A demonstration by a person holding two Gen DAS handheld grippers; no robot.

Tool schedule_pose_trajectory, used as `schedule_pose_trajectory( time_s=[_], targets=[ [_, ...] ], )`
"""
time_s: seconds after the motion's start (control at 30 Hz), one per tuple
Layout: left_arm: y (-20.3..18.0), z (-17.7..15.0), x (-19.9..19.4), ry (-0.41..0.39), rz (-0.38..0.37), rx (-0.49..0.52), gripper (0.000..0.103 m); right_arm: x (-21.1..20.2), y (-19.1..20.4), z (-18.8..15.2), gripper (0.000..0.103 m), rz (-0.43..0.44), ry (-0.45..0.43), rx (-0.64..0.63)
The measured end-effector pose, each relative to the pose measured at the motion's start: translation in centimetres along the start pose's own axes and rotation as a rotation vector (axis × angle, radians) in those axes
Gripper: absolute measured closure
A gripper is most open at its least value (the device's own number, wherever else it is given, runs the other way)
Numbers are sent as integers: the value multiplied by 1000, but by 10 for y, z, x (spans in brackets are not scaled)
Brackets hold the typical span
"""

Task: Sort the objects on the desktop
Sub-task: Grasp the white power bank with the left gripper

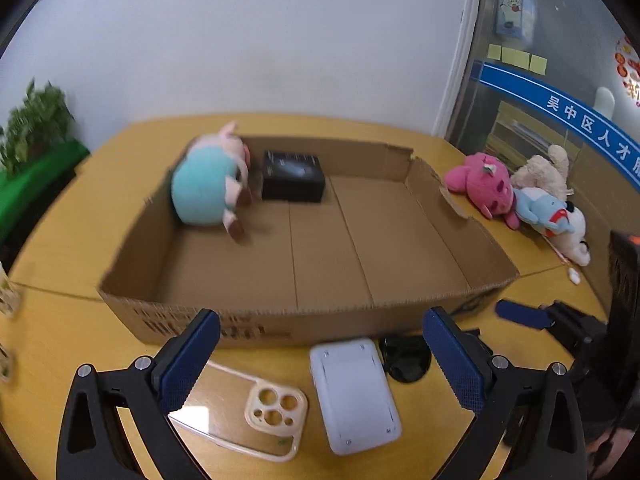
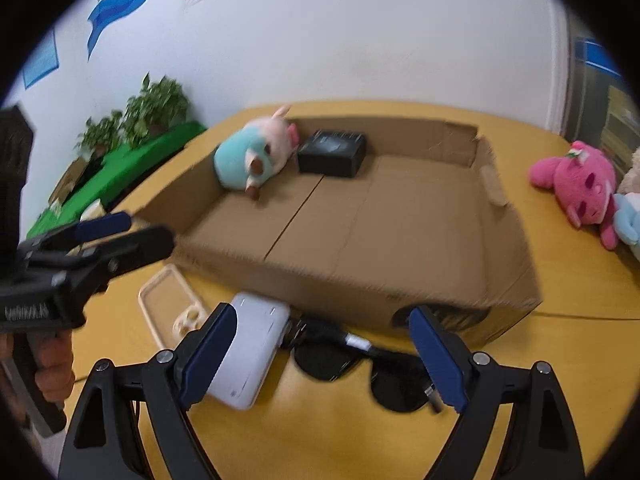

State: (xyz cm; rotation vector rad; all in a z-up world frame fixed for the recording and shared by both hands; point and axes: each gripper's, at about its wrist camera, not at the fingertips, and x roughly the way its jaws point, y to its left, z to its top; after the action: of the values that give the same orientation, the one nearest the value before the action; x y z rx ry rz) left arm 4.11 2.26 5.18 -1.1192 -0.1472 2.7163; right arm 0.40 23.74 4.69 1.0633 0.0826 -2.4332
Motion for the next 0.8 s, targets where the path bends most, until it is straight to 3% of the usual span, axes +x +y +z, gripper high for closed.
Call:
schedule_pose_trajectory(
  time_s=[0.17,0.3,0.43,0.6,0.73,0.8],
  targets=[
    [23,-24,25,103,-128,-18,2,24,35,-37,14,65,86,-50],
    [31,-32,45,157,-247,-22,5,39,51,-52,14,101,142,3],
    [32,-30,67,186,-352,-37,17,49,58,-47,14,86,154,14],
    [27,-36,97,272,-377,-64,37,69,58,-44,14,79,184,-6],
    [18,-44,103,309,-356,-52,42,76,58,-47,15,104,183,-18],
    [13,-46,102,319,-338,-39,57,75,58,-48,19,118,180,-38]
  ],
)
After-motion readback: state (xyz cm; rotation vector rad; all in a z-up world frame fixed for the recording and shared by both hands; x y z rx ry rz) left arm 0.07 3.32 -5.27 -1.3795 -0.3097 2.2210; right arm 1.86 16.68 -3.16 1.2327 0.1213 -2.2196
